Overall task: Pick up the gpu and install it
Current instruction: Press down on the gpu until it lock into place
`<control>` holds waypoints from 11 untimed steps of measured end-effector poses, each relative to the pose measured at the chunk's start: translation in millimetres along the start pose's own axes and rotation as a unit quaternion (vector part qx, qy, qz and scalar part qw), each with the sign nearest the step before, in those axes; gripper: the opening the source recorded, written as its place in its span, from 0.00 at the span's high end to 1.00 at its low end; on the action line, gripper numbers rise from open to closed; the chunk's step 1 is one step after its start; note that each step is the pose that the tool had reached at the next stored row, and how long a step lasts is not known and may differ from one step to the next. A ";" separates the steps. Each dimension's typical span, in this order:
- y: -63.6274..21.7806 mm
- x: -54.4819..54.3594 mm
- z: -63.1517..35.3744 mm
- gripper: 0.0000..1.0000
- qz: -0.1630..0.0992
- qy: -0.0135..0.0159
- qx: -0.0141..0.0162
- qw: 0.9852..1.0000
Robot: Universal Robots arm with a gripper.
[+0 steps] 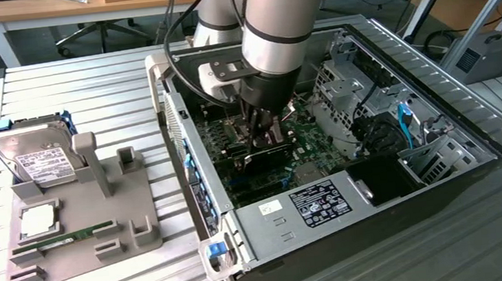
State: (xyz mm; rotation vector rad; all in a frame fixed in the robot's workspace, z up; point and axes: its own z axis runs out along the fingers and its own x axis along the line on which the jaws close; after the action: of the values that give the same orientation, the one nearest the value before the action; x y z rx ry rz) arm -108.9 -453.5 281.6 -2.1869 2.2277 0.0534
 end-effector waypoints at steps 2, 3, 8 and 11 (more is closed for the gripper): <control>0.0 0.0 2.1 0.89 0.000 0.000 0.000 1.000; 0.0 0.1 2.9 0.89 0.000 0.000 0.000 1.000; -0.1 0.2 5.7 0.89 0.000 0.000 0.000 1.000; -0.1 0.2 6.3 0.89 0.000 0.000 0.000 1.000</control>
State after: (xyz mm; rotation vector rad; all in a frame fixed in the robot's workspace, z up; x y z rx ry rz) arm -108.9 -453.5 275.2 -2.1869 2.2278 0.0535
